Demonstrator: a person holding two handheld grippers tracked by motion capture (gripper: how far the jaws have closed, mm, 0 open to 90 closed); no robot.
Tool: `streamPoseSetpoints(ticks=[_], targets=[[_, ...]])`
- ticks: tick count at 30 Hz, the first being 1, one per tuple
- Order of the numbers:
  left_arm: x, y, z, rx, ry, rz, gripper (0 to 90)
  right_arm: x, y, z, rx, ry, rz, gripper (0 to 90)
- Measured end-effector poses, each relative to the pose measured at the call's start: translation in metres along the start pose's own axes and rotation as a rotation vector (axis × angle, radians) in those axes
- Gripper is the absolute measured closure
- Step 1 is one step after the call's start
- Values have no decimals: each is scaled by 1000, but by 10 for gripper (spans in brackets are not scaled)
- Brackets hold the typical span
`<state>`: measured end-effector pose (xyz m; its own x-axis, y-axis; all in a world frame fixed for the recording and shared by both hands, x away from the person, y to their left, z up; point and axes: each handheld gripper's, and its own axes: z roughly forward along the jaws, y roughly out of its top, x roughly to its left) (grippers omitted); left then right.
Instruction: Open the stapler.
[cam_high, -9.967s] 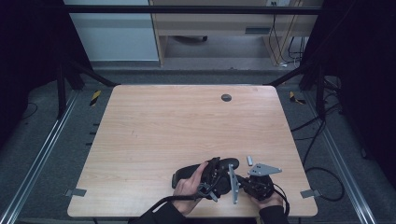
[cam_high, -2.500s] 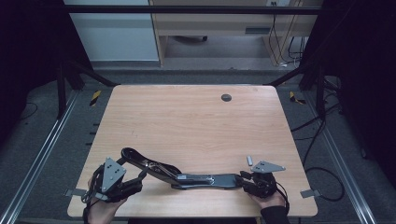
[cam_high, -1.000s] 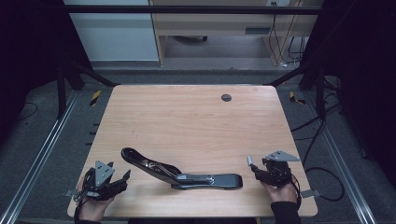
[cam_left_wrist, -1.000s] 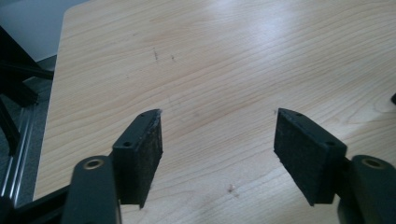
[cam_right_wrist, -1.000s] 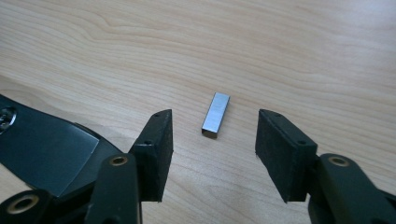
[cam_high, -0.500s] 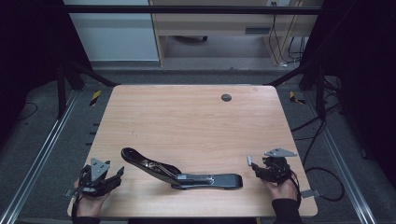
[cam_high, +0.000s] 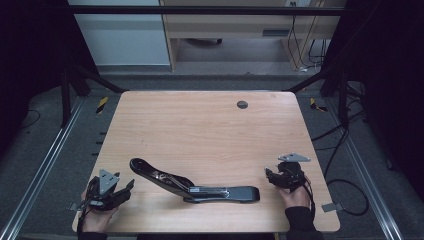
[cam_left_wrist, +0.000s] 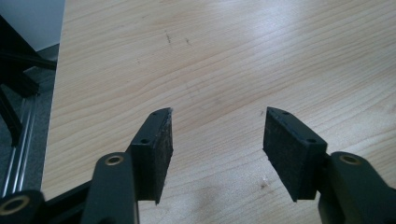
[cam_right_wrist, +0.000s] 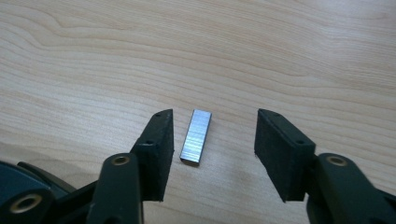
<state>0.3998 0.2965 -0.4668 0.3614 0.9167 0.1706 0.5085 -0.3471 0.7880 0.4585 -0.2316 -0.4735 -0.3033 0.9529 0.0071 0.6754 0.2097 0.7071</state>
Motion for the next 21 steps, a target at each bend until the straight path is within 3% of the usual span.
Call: streamPoseSetpoints(ticks=[4,10,21], targets=[[1,0,1,1,-25,-22,421,0,3,6,10,-1,8,517],[1,2,0,-7,-23,-41,411,2,7,18,45,-21,7,579],[0,2,3,30,-38,-43,409,5,9,25,73,-14,31,673]])
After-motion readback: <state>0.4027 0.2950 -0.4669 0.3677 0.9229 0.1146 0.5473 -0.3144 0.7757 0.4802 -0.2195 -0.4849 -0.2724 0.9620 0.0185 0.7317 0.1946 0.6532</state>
